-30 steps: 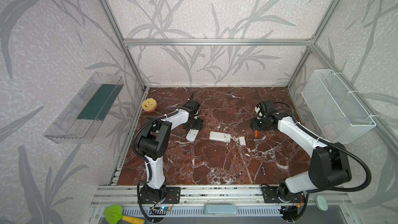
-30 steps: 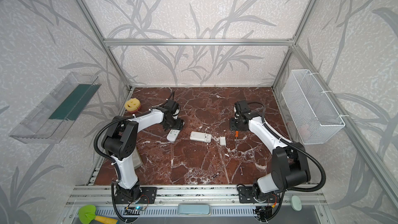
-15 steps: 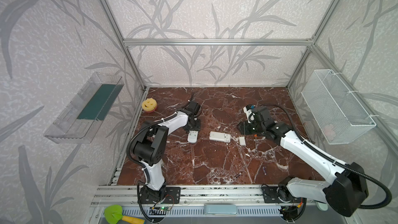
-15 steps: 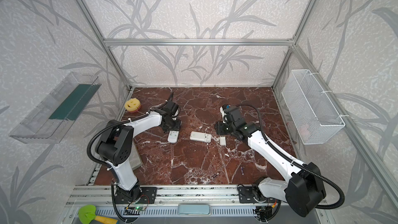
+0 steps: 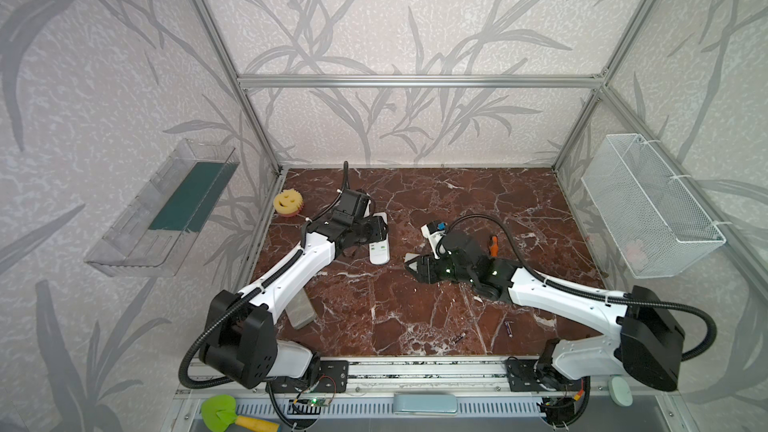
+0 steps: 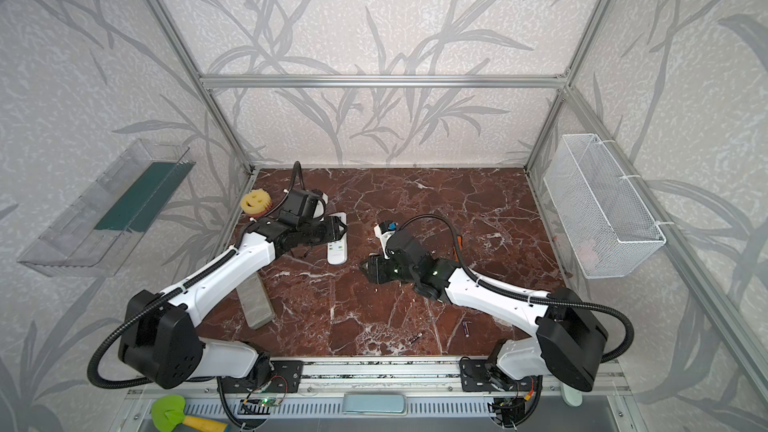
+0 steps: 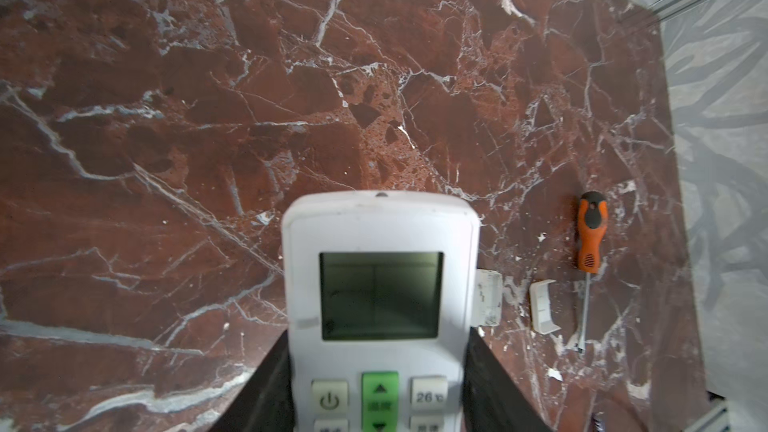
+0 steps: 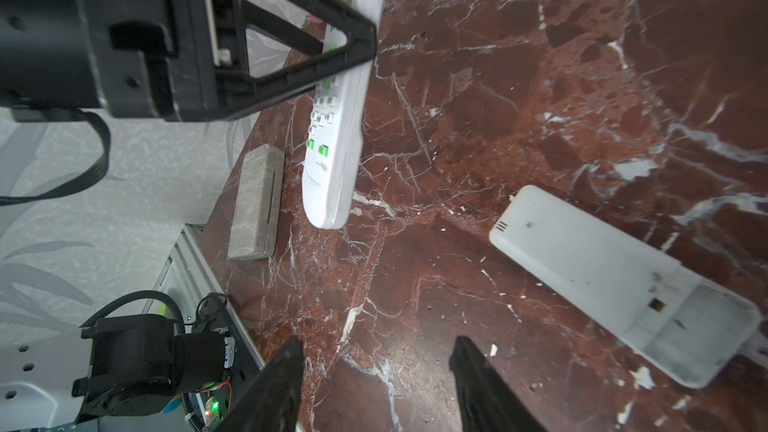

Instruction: Unload the batteries from the remote control

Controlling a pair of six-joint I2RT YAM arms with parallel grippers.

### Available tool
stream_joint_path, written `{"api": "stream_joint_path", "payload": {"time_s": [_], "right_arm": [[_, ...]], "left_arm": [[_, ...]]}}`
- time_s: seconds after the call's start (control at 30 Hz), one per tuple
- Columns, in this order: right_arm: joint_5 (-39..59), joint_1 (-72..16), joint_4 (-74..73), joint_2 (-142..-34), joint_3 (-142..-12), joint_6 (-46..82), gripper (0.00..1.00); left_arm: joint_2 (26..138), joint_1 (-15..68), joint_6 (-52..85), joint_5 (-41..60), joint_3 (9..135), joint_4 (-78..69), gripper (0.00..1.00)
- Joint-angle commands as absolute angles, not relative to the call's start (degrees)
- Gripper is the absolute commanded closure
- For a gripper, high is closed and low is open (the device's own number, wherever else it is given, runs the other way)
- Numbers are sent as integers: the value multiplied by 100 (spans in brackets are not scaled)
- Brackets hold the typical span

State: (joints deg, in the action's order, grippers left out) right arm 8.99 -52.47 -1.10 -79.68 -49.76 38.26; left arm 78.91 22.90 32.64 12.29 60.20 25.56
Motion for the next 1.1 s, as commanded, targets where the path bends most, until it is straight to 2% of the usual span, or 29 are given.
{"api": "stream_joint_path", "payload": {"time_s": [0.0,0.47,0.63,0.77,0.93,1.07], "right_arm": [[996,-5384,-346,-8189,-5332,4026,42],[866,-5654,342,-9084,-6347,3817,42],[750,-5656,384,-9181,-6511,3693,46],[721,-5654,445,-9284,-6668,3506,56],[743,-5652,404,-9334,-6745,3381,78],[652,-5660,421,-9281,-6750,3275,90]], "left_arm": [[7611,2333,3740,1455,5891,2459,56],[7192,2416,4061,1538,5818,2469,56],[7162,2439,4096,1572,5810,2465,56],[7148,2445,4061,1574,5835,2487,56],[7142,2447,3984,1532,5858,2540,55],[7142,2440,3973,1538,5855,2564,50]]}}
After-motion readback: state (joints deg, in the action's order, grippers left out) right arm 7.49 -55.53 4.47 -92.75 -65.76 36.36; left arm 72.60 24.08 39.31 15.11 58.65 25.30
